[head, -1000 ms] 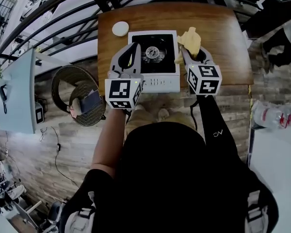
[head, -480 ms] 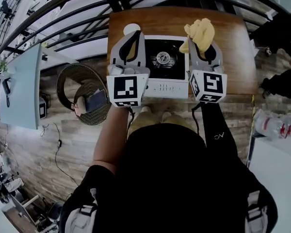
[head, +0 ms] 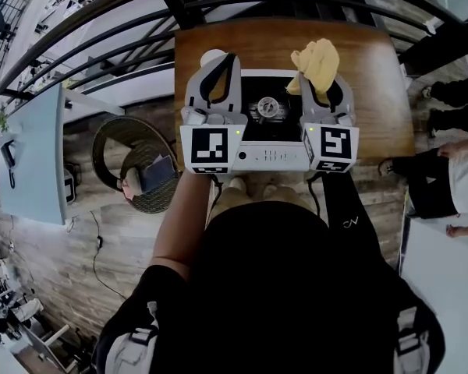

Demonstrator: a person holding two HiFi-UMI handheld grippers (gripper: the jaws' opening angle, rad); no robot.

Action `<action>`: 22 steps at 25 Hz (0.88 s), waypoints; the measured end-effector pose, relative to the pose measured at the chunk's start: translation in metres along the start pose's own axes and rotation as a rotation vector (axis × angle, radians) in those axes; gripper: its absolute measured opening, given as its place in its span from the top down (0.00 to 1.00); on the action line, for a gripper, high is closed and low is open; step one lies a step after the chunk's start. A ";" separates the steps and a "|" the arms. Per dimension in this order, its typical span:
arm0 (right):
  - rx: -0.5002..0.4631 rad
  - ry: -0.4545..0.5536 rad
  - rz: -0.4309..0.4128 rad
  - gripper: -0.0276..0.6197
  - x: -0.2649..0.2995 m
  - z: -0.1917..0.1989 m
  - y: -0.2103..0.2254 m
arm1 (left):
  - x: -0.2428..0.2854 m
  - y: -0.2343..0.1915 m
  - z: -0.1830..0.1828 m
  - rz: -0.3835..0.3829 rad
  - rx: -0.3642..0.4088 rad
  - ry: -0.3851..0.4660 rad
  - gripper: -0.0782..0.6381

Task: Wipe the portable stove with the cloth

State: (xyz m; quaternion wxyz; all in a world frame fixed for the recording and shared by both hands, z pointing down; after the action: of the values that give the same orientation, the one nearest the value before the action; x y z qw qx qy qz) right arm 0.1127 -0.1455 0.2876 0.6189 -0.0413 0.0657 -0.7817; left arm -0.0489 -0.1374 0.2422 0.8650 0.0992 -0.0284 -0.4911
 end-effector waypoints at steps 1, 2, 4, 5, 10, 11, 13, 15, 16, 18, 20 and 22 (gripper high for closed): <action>-0.005 -0.001 0.003 0.77 0.001 0.000 -0.001 | 0.001 -0.001 0.001 0.006 -0.002 0.006 0.88; -0.002 -0.002 0.005 0.77 0.002 0.001 -0.002 | 0.002 -0.001 0.003 0.011 -0.006 0.015 0.88; 0.003 -0.005 0.013 0.77 0.005 0.002 -0.001 | 0.004 -0.004 0.006 0.018 -0.021 0.030 0.88; 0.001 -0.009 0.017 0.77 0.007 0.003 -0.001 | 0.006 -0.006 0.007 0.019 -0.028 0.033 0.88; -0.011 -0.025 0.023 0.77 0.007 0.002 -0.002 | 0.013 -0.007 0.007 0.039 -0.042 0.033 0.88; -0.012 -0.027 0.024 0.77 0.007 0.002 -0.002 | 0.014 -0.006 0.007 0.044 -0.044 0.033 0.88; -0.018 -0.030 0.027 0.77 0.008 0.003 -0.001 | 0.016 -0.005 0.007 0.053 -0.048 0.033 0.88; -0.019 -0.032 0.027 0.77 0.009 0.005 -0.002 | 0.017 -0.005 0.008 0.061 -0.050 0.032 0.88; -0.018 -0.032 0.027 0.77 0.009 0.005 -0.003 | 0.018 -0.005 0.009 0.064 -0.049 0.032 0.88; -0.014 -0.029 0.027 0.77 0.010 0.005 -0.004 | 0.019 -0.006 0.010 0.069 -0.046 0.031 0.88; -0.007 -0.028 0.027 0.77 0.011 0.005 -0.006 | 0.019 -0.006 0.011 0.072 -0.047 0.028 0.88; -0.010 -0.029 0.030 0.77 0.012 0.007 -0.005 | 0.021 -0.007 0.012 0.076 -0.046 0.023 0.88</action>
State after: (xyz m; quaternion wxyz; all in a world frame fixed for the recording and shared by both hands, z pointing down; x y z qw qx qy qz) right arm 0.1065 -0.1562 0.2946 0.6312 -0.0549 0.0609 -0.7713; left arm -0.0455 -0.1601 0.2512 0.8852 0.0839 -0.0109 -0.4574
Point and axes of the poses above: the fingertips, and each gripper's own axes: x forward along the fingers, y to its right, z out of its underside, the point moved 3 cm from there along -x, backward along the fingers, and after that the axes turned 9 degrees about z, right-handed, at the moved point
